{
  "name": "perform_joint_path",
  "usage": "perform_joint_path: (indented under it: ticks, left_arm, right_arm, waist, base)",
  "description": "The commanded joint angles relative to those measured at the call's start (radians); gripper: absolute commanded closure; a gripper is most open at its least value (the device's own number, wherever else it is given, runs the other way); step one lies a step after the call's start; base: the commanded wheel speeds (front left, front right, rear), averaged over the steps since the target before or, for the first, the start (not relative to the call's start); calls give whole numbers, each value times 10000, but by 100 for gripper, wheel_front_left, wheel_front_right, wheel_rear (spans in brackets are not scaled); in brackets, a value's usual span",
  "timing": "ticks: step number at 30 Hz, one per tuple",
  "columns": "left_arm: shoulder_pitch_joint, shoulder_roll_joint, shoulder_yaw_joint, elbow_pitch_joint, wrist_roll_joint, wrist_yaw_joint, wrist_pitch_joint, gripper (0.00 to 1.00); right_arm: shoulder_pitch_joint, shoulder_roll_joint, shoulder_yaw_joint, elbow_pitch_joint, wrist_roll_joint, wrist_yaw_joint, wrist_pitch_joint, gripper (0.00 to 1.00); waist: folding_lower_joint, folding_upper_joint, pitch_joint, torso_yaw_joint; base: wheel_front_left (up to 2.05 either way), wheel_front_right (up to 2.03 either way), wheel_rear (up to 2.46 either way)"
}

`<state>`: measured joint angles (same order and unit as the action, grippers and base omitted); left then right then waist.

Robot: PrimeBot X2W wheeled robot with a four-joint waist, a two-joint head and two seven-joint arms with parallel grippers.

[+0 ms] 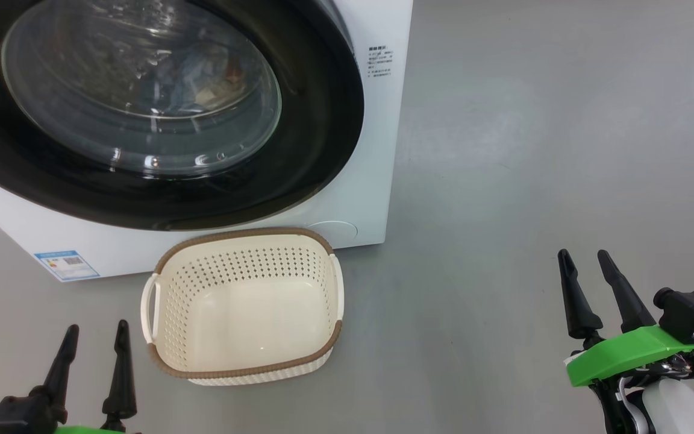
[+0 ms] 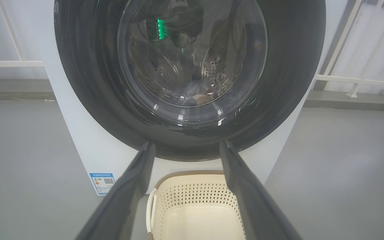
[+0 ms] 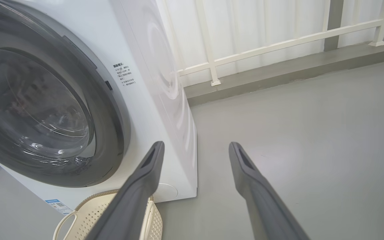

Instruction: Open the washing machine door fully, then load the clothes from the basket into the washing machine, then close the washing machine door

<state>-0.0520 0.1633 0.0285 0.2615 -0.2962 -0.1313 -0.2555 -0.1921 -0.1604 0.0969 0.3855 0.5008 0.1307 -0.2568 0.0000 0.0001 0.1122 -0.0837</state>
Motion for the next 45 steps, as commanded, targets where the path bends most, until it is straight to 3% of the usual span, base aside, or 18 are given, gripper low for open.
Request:
perform_joint_path:
  ticks: [1, 13, 14, 24, 45]
  left_arm:
    - [-99, 166, 381, -282, 163, 6, -63, 0]
    - [-90, 105, 561, -369, 148, 6, -63, 0]
    - [-2, -26, 189, -65, 62, 0, 0, 100]
    - [-14, -238, 169, 240, -589, 3, 205, 100]
    - [-130, -395, 278, 187, -2801, 16, 808, 100]
  right_arm:
    - [5, -61, 177, -286, -73, 0, -49, 0]
    - [-35, -20, 191, -291, -113, 0, -49, 0]
    - [0, 28, -8, -24, -20, 0, 1, 100]
    - [101, 204, -74, 213, 543, 0, 169, 100]
    - [211, 320, -382, -46, 2449, 0, 751, 100]
  waist:
    - [0, -1, 33, 7]
    - [0, -1, 90, -9]
    - [0, -1, 91, -9]
    - [16, -1, 17, 32]
    - [0, -1, -172, 175]
  base:
    - [0, 0, 0]
    - [0, 0, 0]
    - [0, 0, 0]
    - [0, 0, 0]
    - [0, 0, 0]
